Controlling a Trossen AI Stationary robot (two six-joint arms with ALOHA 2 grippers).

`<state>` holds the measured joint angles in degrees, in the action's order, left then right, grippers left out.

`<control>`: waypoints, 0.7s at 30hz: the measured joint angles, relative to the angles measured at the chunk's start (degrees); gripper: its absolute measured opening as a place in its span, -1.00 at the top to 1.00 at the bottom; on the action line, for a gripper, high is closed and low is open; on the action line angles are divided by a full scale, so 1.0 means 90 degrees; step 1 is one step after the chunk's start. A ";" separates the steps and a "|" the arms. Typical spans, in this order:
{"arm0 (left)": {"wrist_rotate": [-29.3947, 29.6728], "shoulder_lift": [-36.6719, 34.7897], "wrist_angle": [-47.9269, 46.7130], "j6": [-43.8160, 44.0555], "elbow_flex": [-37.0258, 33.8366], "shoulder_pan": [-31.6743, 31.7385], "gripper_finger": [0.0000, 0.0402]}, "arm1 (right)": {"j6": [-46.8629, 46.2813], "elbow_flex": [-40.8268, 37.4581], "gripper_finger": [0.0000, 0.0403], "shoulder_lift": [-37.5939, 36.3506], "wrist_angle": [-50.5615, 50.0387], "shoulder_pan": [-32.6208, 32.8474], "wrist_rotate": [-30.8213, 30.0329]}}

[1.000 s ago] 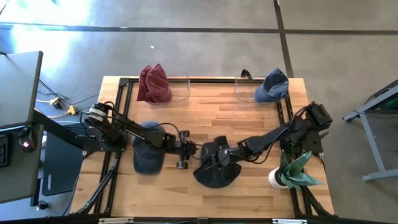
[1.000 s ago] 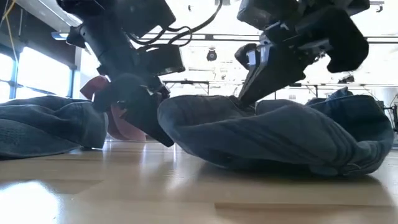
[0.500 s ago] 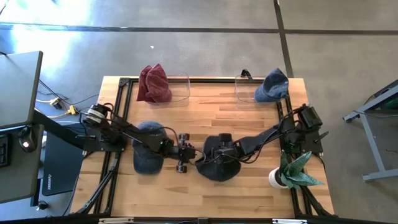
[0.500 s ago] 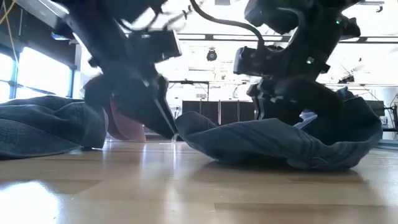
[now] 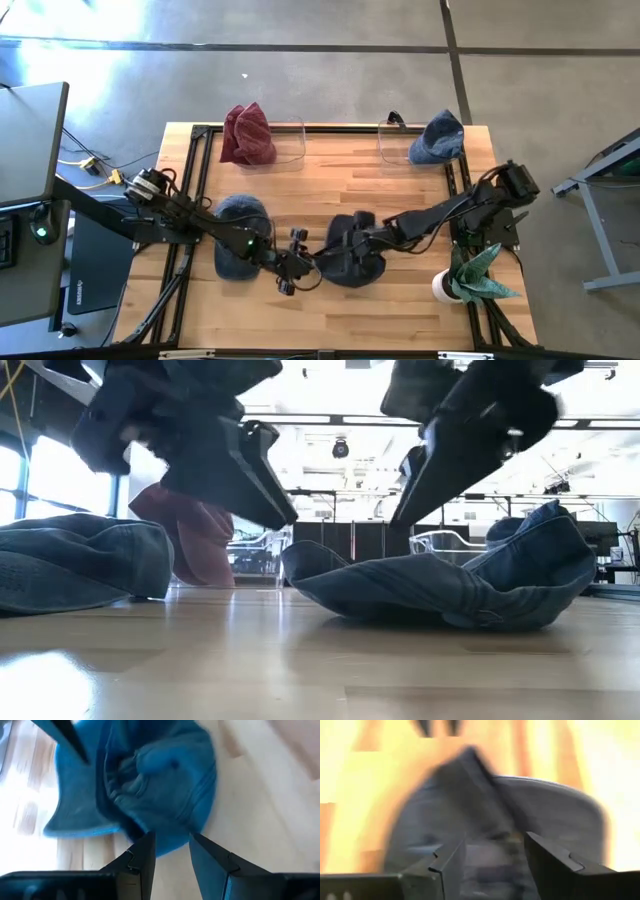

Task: Pick & Place hat
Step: Put the top blue cap into the right transparent bin

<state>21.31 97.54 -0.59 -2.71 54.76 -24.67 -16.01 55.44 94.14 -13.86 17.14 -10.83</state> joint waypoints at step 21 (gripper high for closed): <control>-0.1723 0.0530 0.1259 -0.1016 -0.0002 0.0115 0.43 | -0.0155 0.0015 0.38 0.0319 0.0847 0.0912 0.0382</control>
<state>5.80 102.31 10.74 -11.85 54.74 -23.63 -17.40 55.57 97.01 -6.24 25.35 -7.39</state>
